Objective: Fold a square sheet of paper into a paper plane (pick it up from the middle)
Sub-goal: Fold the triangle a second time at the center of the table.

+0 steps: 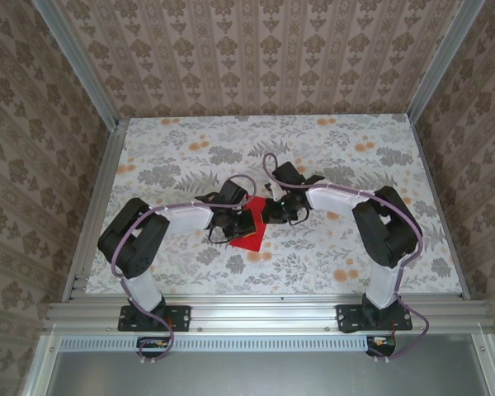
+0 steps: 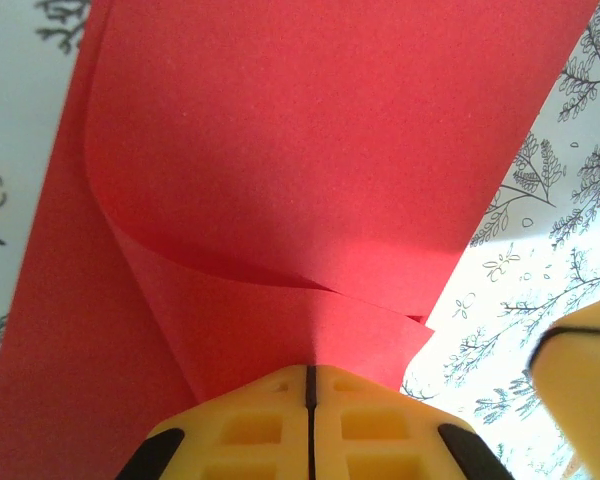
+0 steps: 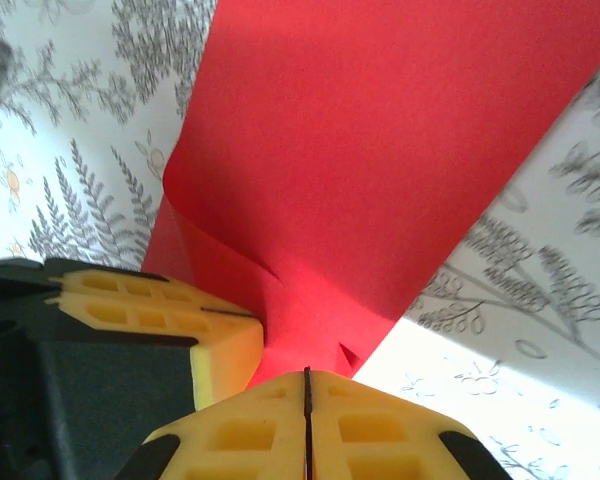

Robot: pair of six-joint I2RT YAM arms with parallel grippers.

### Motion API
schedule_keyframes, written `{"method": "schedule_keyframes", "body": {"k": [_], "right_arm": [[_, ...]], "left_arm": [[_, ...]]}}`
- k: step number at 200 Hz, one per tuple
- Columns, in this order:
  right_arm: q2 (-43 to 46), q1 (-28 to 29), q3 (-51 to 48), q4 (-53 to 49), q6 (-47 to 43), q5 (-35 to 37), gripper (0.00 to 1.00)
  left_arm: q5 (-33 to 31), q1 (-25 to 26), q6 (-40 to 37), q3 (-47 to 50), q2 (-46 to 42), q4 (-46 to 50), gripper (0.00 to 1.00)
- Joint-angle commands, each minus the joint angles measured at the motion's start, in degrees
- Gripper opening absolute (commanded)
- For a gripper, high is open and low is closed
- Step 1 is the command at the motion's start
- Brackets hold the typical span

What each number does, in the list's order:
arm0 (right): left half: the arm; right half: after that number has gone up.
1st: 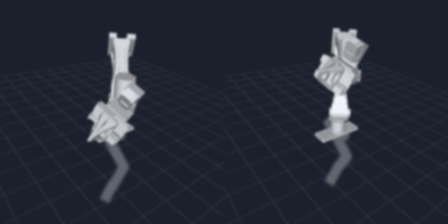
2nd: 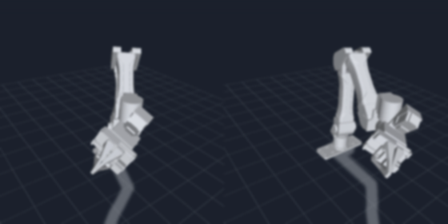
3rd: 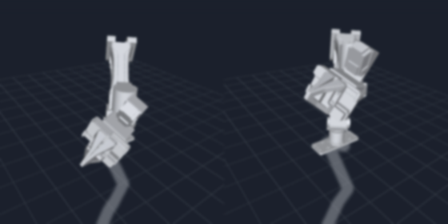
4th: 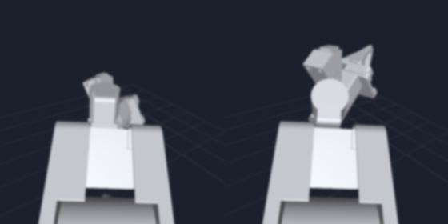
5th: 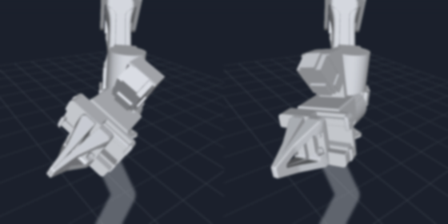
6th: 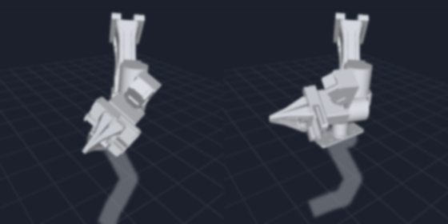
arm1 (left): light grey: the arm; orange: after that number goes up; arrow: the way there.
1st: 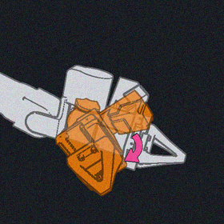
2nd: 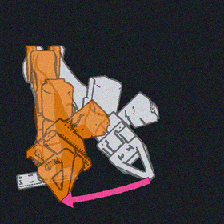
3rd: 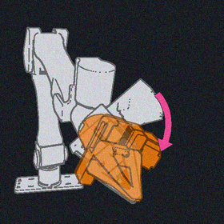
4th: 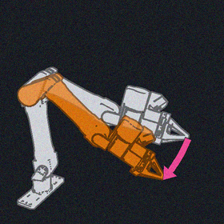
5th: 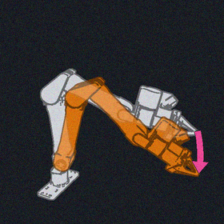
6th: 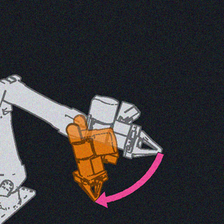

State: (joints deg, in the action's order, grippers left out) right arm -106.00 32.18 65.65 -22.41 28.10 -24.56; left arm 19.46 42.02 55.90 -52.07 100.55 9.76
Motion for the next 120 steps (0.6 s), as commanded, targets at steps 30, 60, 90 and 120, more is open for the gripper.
{"method": "schedule_keyframes", "body": {"k": [30, 60, 90, 120], "right_arm": [[-3.40, 1.21, -1.33, 3.07, 2.85, -4.10, 0.09], [-5.49, 1.21, -1.04, 2.61, 3.02, -3.07, 0.09], [-7.54, 1.21, -1.03, 0.61, 2.90, 0.24, 0.09], [-8.76, 1.21, -1.28, -2.58, 1.60, 3.35, 0.09]], "left_arm": [[-1.36, 0.66, 0.34, 0.06, 2.39, 3.53, 0.08], [-1.36, 0.69, 0.35, 0.01, 2.37, 3.52, 0.08], [-1.36, 0.63, 0.35, -0.22, 2.11, 3.52, 0.08], [-1.14, 0.00, -0.05, -0.40, 0.91, 3.22, 0.09]]}}
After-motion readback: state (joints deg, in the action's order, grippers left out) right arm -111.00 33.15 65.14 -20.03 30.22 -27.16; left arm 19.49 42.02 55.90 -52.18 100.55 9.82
